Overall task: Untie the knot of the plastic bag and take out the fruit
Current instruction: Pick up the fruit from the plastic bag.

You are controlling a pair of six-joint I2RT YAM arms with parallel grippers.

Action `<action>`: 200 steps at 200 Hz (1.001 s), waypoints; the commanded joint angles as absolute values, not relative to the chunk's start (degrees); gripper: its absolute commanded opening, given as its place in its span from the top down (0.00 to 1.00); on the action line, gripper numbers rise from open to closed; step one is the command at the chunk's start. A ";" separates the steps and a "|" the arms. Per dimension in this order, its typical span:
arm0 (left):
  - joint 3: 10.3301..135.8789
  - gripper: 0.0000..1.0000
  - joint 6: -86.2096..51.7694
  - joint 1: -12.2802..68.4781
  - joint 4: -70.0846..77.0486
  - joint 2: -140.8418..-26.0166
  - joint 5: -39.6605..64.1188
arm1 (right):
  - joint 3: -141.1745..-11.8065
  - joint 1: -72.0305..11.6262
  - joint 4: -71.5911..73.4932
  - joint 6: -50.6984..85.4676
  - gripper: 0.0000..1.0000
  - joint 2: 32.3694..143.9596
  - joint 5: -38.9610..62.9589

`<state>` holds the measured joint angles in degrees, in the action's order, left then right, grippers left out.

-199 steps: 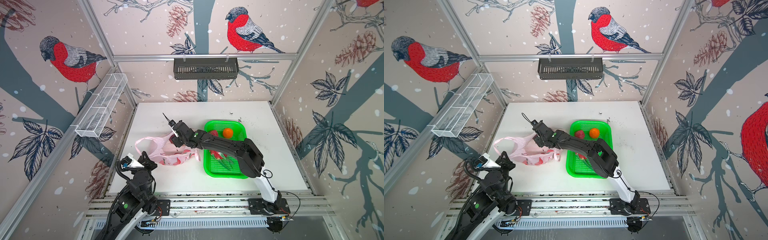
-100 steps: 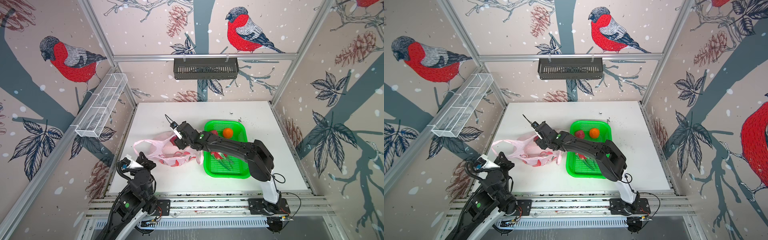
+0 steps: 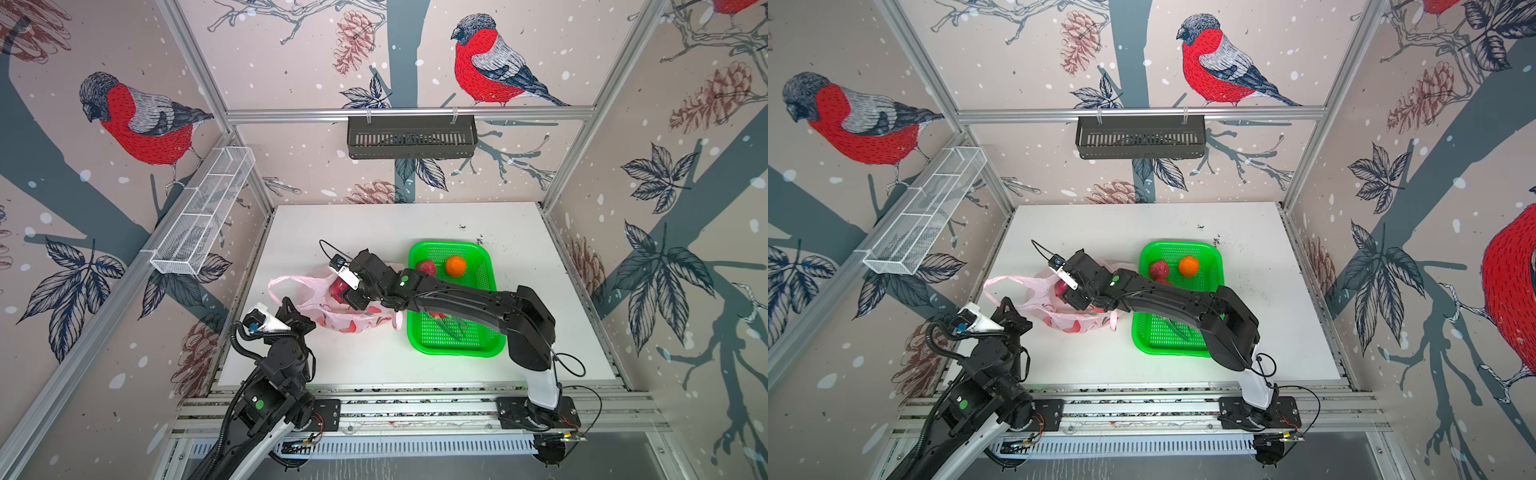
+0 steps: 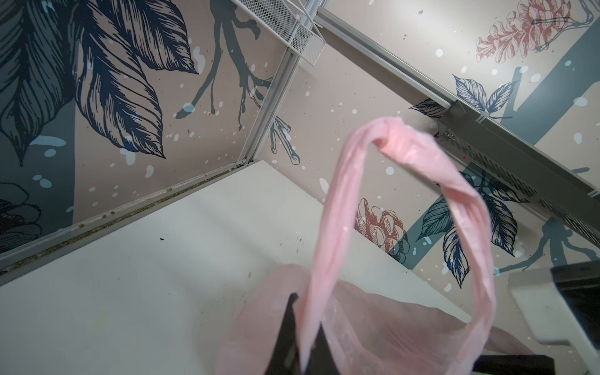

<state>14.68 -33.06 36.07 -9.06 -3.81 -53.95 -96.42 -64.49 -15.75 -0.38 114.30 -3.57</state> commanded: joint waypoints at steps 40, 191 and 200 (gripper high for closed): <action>13.21 1.00 -33.44 35.95 -5.44 -4.22 -52.94 | -96.51 -64.64 -14.24 -1.05 0.95 109.91 0.48; 13.10 1.00 -34.54 35.95 -8.71 -2.29 -52.48 | -97.97 -61.96 -7.28 1.45 0.95 104.74 9.32; 13.18 1.00 -34.62 35.95 -8.90 -2.26 -52.31 | -98.33 -61.96 -6.14 2.27 0.95 105.01 9.74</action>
